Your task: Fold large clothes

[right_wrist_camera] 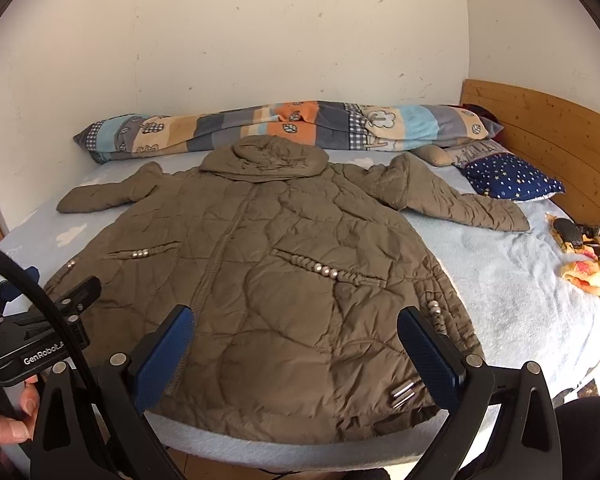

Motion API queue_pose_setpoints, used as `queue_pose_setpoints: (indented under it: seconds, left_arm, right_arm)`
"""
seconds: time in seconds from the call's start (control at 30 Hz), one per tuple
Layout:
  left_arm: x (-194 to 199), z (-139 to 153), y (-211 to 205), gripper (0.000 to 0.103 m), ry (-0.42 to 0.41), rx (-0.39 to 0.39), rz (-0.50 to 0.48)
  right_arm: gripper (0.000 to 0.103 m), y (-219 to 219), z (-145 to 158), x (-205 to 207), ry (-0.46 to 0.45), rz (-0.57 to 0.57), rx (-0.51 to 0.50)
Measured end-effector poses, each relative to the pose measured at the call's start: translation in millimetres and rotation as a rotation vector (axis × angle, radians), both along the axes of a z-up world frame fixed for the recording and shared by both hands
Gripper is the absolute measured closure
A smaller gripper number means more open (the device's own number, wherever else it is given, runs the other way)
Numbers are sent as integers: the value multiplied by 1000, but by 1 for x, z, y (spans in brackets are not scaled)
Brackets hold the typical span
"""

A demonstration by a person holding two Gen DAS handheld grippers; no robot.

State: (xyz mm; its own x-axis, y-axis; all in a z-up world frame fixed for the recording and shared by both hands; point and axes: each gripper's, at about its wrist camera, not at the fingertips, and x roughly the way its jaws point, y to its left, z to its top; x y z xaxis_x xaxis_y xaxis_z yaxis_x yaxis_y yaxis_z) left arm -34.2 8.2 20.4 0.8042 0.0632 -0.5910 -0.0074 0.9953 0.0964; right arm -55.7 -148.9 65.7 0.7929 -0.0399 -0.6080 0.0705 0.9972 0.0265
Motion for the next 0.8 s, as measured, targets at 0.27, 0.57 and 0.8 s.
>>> queue_pose_setpoints:
  seconds: [0.27, 0.57, 0.8]
  left_arm:
    - [2, -1, 4, 1, 4, -5, 12]
    - [5, -7, 2, 1, 34, 15, 9]
    - [8, -13, 4, 1, 70, 16, 7]
  right_arm:
    - [0, 5, -2, -1, 14, 6, -12]
    - [0, -2, -6, 2, 41, -5, 0]
    - [0, -3, -8, 3, 49, -6, 6]
